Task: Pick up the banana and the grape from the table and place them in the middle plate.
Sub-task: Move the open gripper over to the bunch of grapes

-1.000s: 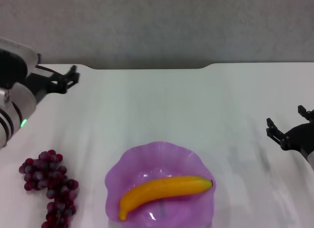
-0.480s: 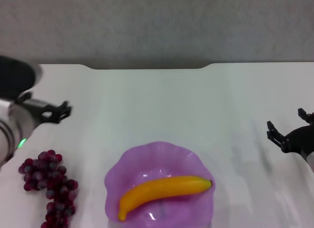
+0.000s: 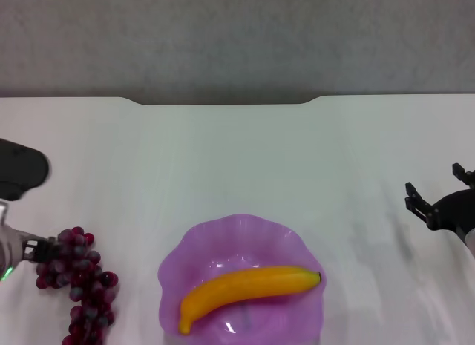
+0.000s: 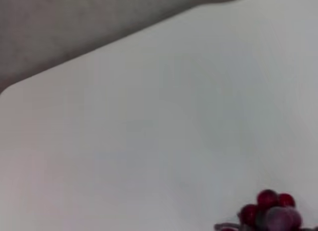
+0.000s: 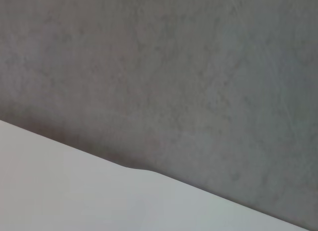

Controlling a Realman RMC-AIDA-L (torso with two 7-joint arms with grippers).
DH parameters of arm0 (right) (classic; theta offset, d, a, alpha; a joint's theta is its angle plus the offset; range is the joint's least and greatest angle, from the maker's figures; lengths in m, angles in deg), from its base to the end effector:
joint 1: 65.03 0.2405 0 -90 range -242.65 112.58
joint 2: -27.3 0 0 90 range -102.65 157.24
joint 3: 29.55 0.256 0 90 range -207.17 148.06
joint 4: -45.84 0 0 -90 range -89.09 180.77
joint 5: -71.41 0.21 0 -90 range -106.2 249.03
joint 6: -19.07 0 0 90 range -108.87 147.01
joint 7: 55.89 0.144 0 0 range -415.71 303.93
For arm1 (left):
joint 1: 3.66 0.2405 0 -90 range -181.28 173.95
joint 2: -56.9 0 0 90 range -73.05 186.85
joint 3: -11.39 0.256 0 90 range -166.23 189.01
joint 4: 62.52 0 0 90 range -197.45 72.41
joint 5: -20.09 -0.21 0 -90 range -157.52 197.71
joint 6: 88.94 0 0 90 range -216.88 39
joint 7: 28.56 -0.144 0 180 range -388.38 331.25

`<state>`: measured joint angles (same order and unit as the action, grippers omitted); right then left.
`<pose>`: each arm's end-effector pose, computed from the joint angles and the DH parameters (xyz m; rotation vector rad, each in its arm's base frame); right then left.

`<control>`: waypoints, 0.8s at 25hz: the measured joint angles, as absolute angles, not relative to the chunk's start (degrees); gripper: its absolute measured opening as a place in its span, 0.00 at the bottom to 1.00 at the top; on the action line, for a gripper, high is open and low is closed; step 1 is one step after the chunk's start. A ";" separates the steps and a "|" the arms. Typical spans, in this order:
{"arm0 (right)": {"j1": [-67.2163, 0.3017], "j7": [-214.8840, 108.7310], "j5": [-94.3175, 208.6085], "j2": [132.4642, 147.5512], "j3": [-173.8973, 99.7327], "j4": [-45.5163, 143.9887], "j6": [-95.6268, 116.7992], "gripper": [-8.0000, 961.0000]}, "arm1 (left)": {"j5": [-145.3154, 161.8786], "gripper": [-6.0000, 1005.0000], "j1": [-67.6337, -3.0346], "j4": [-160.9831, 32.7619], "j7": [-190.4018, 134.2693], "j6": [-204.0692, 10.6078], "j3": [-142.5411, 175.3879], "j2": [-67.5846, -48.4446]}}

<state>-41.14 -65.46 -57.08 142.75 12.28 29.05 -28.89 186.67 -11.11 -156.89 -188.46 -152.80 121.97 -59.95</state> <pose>0.3487 0.3337 -0.0393 -1.8257 0.4514 0.2789 -0.2515 0.3100 0.0142 -1.7121 -0.9604 0.4000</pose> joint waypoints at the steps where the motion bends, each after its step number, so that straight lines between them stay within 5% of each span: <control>1: -41.12 -65.46 -57.08 142.73 12.31 29.05 -28.83 0.93 | 186.70 0.85 -11.46 -157.08 -189.04 -153.65 122.42 -60.01; 20: -40.37 -65.46 -57.08 142.87 12.43 29.60 -28.20 0.93 | 186.55 0.78 -20.33 -146.72 -183.00 -152.24 129.59 -60.35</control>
